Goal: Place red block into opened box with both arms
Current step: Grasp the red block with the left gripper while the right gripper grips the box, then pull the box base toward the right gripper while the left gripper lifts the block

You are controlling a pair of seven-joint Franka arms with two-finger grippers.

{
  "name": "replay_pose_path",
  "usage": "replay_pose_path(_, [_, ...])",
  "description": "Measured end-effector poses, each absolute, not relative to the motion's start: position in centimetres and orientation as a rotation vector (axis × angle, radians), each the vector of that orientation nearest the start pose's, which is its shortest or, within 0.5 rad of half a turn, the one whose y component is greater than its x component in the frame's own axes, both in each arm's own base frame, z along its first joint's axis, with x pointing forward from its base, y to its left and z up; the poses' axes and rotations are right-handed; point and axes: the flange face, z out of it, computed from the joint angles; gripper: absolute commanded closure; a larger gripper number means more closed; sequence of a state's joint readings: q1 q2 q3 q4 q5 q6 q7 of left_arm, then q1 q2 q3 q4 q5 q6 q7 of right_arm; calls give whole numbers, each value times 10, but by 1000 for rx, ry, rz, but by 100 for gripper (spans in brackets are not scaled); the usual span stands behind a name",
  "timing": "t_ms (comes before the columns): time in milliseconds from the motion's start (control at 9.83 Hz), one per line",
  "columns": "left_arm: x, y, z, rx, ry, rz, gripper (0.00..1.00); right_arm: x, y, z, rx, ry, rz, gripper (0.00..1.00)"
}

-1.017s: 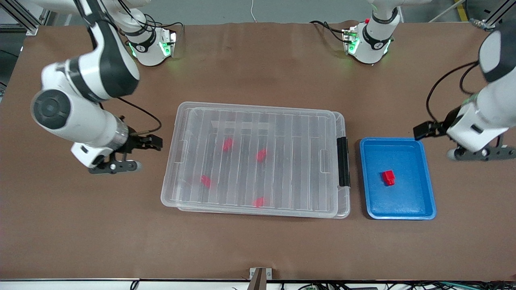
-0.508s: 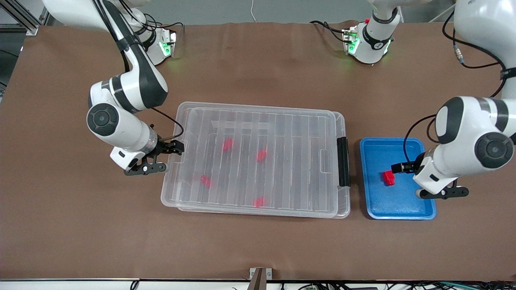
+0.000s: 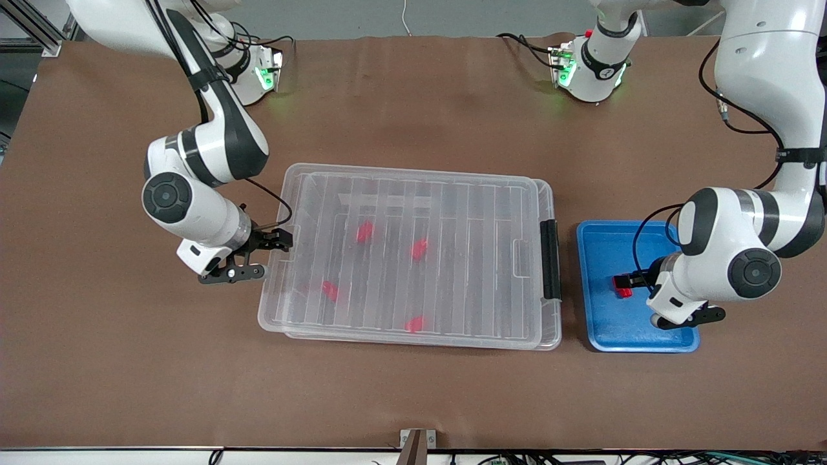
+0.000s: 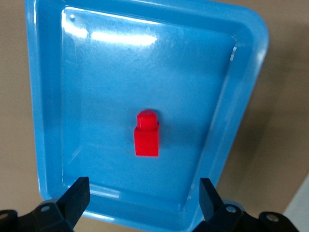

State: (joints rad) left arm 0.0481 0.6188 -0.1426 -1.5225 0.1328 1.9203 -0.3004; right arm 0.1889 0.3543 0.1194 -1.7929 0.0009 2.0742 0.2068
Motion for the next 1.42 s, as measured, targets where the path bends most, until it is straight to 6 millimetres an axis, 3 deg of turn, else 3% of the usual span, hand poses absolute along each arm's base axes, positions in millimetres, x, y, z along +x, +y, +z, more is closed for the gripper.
replay_pose_path(203, [683,-30,256,-3048,-273,313,0,611,165,348,-3118,-134,125,0])
replay_pose_path(610, [677,-30,228,-3052,-278,323,0,618,110,345,-3124,-62,206,0])
replay_pose_path(1017, [663,-25,189,-3083,-280,243,3,620,56,345,-3130,-21,264,0])
replay_pose_path(1119, [662,-25,186,-3084,-278,245,19,621,40,345,-3130,-28,271,0])
replay_pose_path(1424, [660,-19,182,-3088,-290,229,89,623,4,351,-3132,-78,299,0])
